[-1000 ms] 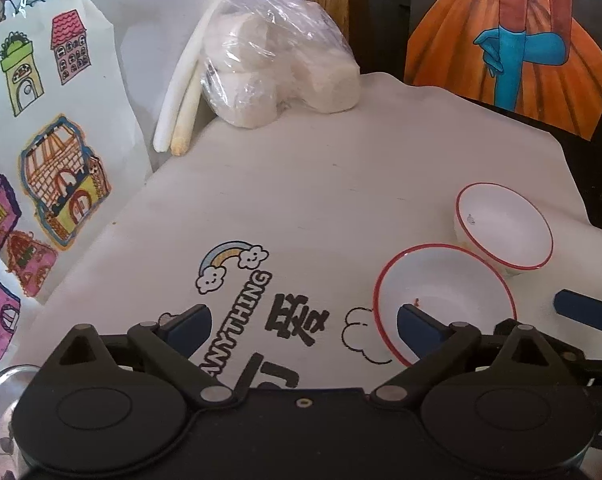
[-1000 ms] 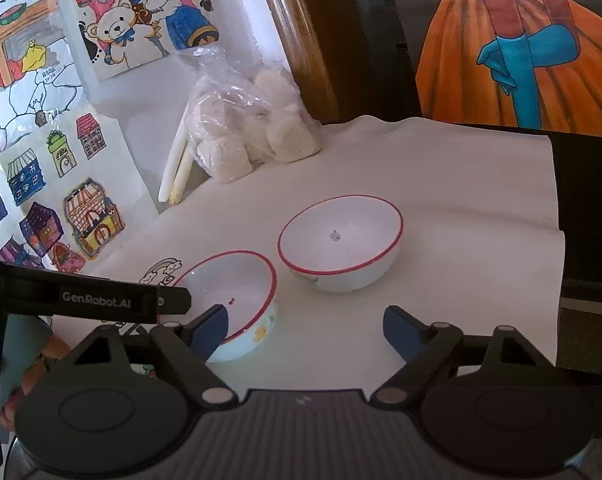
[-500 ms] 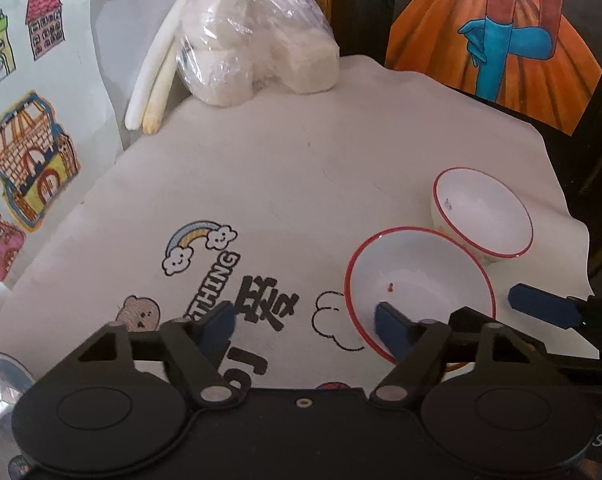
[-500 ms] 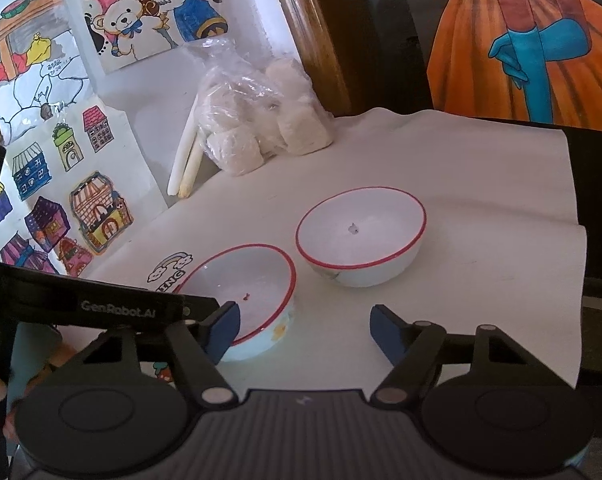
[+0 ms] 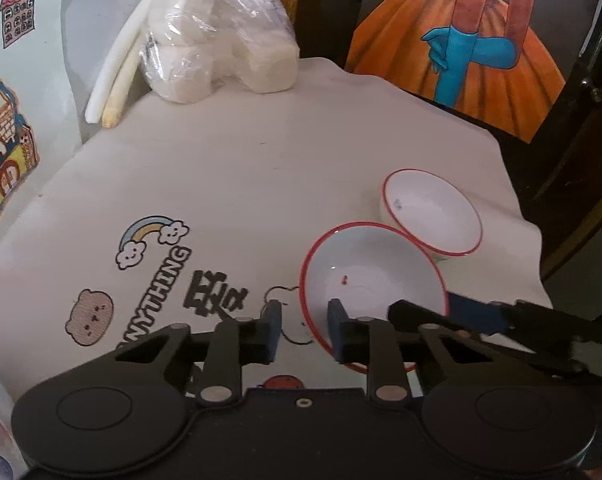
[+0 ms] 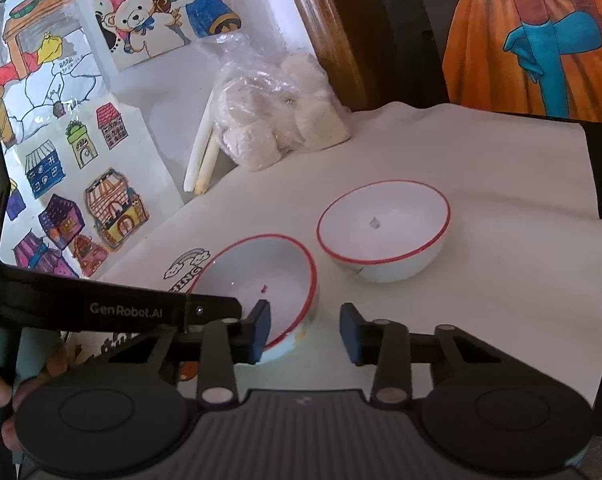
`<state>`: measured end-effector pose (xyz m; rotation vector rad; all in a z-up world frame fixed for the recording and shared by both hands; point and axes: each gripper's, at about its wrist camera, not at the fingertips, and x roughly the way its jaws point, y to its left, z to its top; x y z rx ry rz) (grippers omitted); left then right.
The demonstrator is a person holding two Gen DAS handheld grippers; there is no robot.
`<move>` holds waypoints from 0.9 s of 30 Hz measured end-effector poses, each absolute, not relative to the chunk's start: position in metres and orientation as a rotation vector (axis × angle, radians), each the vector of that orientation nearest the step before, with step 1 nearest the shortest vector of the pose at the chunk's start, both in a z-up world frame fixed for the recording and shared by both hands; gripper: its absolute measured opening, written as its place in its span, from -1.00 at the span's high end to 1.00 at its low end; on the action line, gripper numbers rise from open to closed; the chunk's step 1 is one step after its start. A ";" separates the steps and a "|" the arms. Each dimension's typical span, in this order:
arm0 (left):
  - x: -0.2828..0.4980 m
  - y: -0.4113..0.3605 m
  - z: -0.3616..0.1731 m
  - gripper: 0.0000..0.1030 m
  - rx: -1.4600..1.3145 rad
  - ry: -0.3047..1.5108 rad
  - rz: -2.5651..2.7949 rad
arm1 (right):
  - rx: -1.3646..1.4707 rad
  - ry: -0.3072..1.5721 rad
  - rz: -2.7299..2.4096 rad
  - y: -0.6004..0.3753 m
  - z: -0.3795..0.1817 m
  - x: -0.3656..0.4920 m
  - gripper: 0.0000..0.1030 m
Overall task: Organize plates and bowls
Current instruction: 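Close the left tool on the white bowl rim while the right tool grips it too, then carry the white bowl with both tools and lower it into the steel bowl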
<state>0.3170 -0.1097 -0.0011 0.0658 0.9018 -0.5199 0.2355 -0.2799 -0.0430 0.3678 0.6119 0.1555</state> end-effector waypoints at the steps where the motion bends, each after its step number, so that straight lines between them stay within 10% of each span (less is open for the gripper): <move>1: 0.316 -0.111 -0.001 0.59 0.065 0.902 -0.525 | 0.367 0.610 0.158 -0.280 -0.043 0.235 0.30; 27: 0.267 -0.097 0.044 0.82 -0.002 0.784 -0.503 | 0.395 0.519 0.165 -0.277 -0.010 0.192 0.65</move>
